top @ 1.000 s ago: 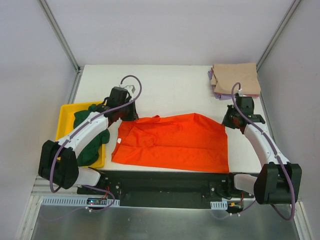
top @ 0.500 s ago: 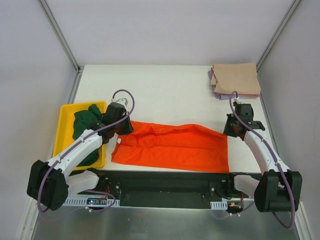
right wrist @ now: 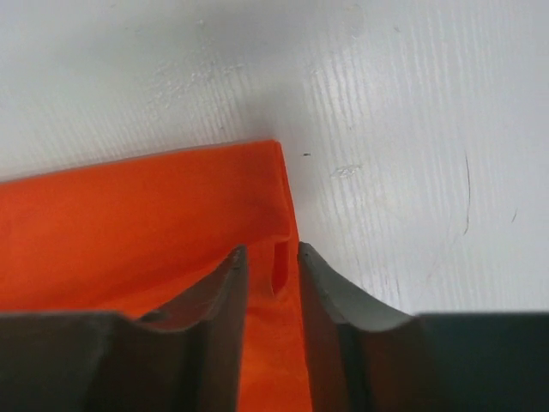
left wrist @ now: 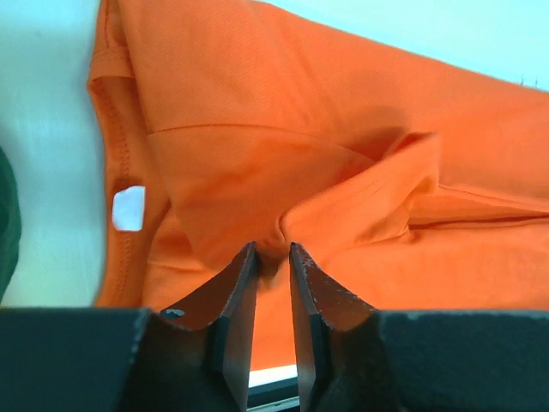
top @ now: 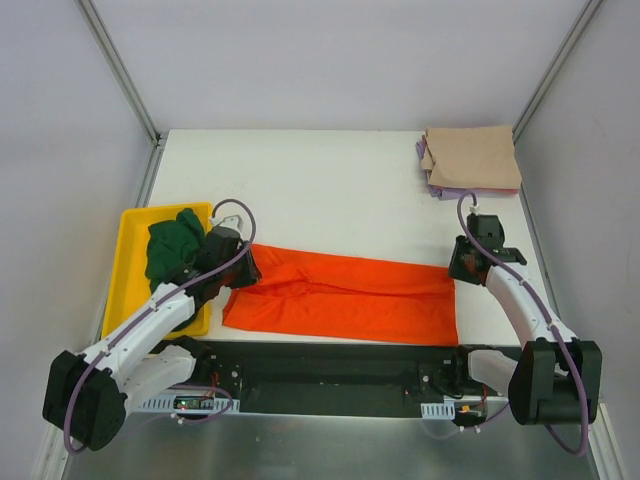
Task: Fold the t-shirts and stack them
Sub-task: Fold the other side of the tshirt into a rectangle
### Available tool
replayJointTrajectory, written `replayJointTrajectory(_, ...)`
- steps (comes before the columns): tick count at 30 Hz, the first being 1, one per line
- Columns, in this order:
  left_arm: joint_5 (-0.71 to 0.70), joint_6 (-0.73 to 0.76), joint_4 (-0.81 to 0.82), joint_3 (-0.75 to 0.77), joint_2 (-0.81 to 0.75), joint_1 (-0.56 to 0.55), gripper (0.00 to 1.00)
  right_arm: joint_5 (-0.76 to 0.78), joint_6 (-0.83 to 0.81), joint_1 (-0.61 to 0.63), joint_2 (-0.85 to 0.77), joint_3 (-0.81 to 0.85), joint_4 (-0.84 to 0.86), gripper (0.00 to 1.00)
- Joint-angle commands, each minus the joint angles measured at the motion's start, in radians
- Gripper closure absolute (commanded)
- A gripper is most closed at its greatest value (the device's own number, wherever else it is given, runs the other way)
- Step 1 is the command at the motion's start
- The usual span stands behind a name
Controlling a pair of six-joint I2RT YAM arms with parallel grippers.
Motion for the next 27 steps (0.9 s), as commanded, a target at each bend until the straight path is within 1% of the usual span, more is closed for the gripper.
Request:
replayJointTrajectory(1,0.003,-0.056,-0.056,-0.036,-0.117,-0.008,0.76,0.070,0.042,0.003,-0.050,-0.001,-0.024,0.58)
replayJointTrajectory(2,0.002,-0.062,-0.078,-0.036,-0.155,-0.008,0.76,0.084,0.043,0.003,-0.063,0.000,-0.032,0.55)
replayJointTrajectory(3,0.003,-0.071,-0.101,-0.036,-0.194,-0.008,0.70,0.098,0.054,0.004,-0.077,-0.001,-0.041,0.49)
replayJointTrajectory(4,0.009,-0.085,-0.110,-0.033,-0.224,-0.009,0.61,0.105,0.062,0.003,-0.096,0.002,-0.053,0.38)
replayJointTrajectory(5,0.041,-0.096,-0.112,-0.030,-0.258,-0.009,0.47,0.105,0.072,0.004,-0.113,0.000,-0.058,0.25)
replayJointTrajectory(6,0.067,-0.105,-0.110,-0.024,-0.277,-0.009,0.33,0.105,0.083,0.003,-0.134,-0.001,-0.061,0.15)
replayJointTrajectory(7,0.081,-0.105,-0.109,-0.011,-0.288,-0.009,0.09,0.095,0.091,0.003,-0.158,-0.003,-0.060,0.05)
replayJointTrajectory(8,0.088,-0.105,-0.110,0.005,-0.282,-0.009,0.01,0.078,0.094,0.003,-0.175,-0.006,-0.058,0.01)
replayJointTrajectory(9,0.091,-0.104,-0.110,0.037,-0.263,-0.009,0.01,0.055,0.099,0.003,-0.192,-0.009,-0.055,0.04)
replayJointTrajectory(12,0.136,-0.078,-0.067,0.119,-0.145,-0.009,0.01,-0.031,0.108,0.004,-0.248,-0.035,-0.029,0.04)
replayJointTrajectory(13,0.140,-0.074,-0.055,0.145,-0.089,-0.009,0.01,-0.058,0.106,0.004,-0.260,-0.042,-0.021,0.04)
replayJointTrajectory(19,0.264,-0.047,0.054,0.284,0.282,-0.011,0.01,-0.198,0.106,0.003,-0.306,-0.076,-0.011,0.04)
replayJointTrajectory(22,0.334,-0.030,0.057,0.351,0.438,-0.025,0.01,-0.206,0.108,0.003,-0.312,-0.087,-0.020,0.04)
replayJointTrajectory(25,0.390,-0.025,0.057,0.351,0.534,-0.045,0.01,-0.194,0.108,0.003,-0.326,-0.086,-0.038,0.04)
replayJointTrajectory(27,0.454,-0.022,0.057,0.319,0.551,-0.049,0.01,-0.201,0.106,0.003,-0.338,-0.082,-0.047,0.04)
